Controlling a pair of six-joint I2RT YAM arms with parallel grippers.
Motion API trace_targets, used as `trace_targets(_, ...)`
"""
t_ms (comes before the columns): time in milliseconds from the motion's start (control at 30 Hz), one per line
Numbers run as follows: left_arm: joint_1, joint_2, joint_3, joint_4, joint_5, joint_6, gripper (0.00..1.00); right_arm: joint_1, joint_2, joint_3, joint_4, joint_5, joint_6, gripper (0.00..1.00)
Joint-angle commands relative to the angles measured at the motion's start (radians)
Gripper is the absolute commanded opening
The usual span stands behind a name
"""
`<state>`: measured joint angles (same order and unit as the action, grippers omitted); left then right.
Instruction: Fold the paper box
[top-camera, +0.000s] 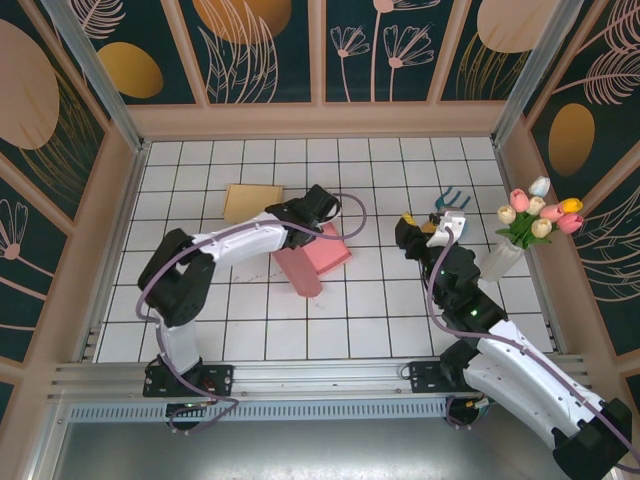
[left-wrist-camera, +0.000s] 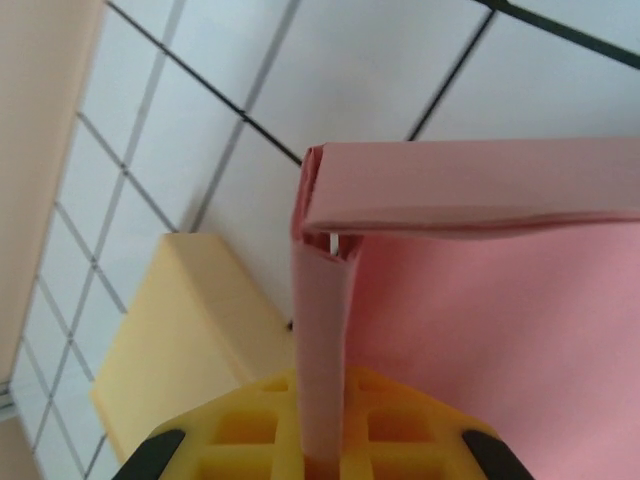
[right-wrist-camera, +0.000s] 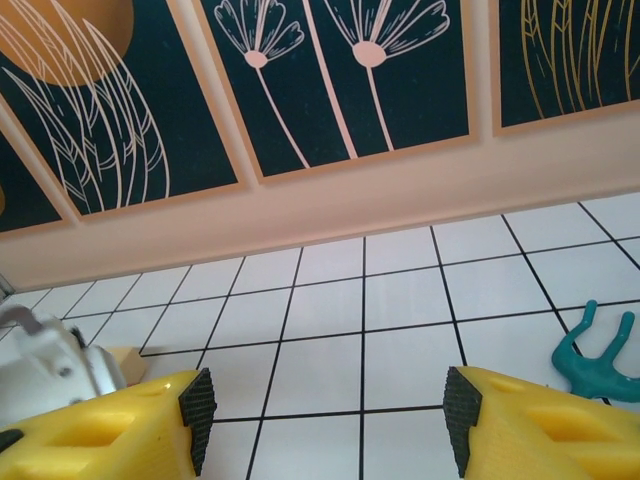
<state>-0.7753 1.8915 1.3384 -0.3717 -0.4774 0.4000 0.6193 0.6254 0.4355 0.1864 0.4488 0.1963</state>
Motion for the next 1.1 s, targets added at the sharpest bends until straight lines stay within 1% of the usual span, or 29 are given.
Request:
trace_targets(0,-0.004,0.076,0.020,0.005,0.030,0.024,0.00,-0.009,0.002,-0.010,0.035,0.016,0.012,0.65)
trace_targets(167,-0.003,0.208,0.083,0.033,-0.035,0.048,0.00,-0.012,0.010,-0.014,0.038,0.017,0.012,0.66)
trace_targets(200,-0.003,0.227,0.106,0.037,-0.040,0.047,0.03,-0.012,0.013,-0.014,0.037,0.015,0.012,0.65)
trace_targets(233,-0.004,0.239,0.128,0.042,-0.043,0.046,0.11,-0.014,0.014,-0.014,0.038,0.015,0.015,0.66)
trace_targets(267,-0.003,0.245,0.148,0.046,-0.049,0.046,0.22,-0.015,0.014,-0.013,0.037,0.012,0.017,0.66)
trace_targets(300,-0.003,0.247,0.172,0.048,-0.051,0.045,0.38,-0.014,0.014,-0.011,0.035,0.007,0.018,0.66)
trace_targets(333,-0.003,0.245,0.194,0.047,-0.051,0.046,0.48,-0.015,0.015,-0.011,0.035,0.003,0.020,0.66)
trace_targets(367,-0.003,0.241,0.220,0.035,-0.053,0.044,0.55,-0.014,0.016,-0.012,0.036,-0.001,0.020,0.66)
trace_targets(433,-0.003,0.227,0.271,0.014,-0.055,0.037,0.59,-0.015,0.020,-0.014,0.039,0.001,0.022,0.66)
trace_targets(500,-0.003,0.199,0.316,-0.019,-0.031,0.017,0.61,-0.015,0.025,-0.014,0.036,0.002,0.022,0.66)
trace_targets(633,-0.003,0.118,0.331,-0.030,-0.008,-0.052,0.61,-0.017,0.024,-0.009,0.025,-0.001,0.023,0.66)
trace_targets(700,-0.005,0.044,0.309,0.009,-0.022,-0.156,0.60,-0.017,0.023,-0.013,0.030,0.001,0.025,0.66)
trace_targets(767,-0.010,-0.044,0.284,0.033,-0.039,-0.340,0.59,-0.017,0.029,-0.017,0.037,-0.009,0.028,0.66)
trace_targets(833,-0.014,-0.167,0.202,0.043,-0.043,-0.619,0.60,-0.019,0.054,-0.010,0.034,-0.028,0.032,0.68)
trace_targets(867,-0.013,-0.246,0.146,0.036,-0.040,-0.745,0.63,-0.021,0.066,-0.003,0.028,-0.035,0.033,0.68)
trace_targets(900,-0.014,-0.322,0.065,0.055,-0.002,-0.857,0.65,-0.021,0.083,0.005,0.021,-0.044,0.033,0.68)
trace_targets(933,-0.014,-0.391,-0.025,0.107,0.054,-0.911,0.65,-0.020,0.095,0.009,0.017,-0.049,0.034,0.68)
trace_targets(967,-0.015,-0.474,-0.135,0.184,0.100,-0.961,0.70,-0.020,0.106,0.012,0.015,-0.050,0.032,0.68)
trace_targets(1000,-0.014,-0.540,-0.222,0.221,0.100,-1.032,0.76,-0.022,0.116,0.012,0.016,-0.050,0.033,0.68)
trace_targets(1033,-0.014,-0.590,-0.281,0.232,0.089,-1.095,0.77,-0.021,0.122,0.011,0.019,-0.052,0.033,0.68)
trace_targets(1067,-0.014,-0.626,-0.318,0.227,0.096,-1.128,0.77,-0.022,0.127,0.011,0.019,-0.054,0.033,0.68)
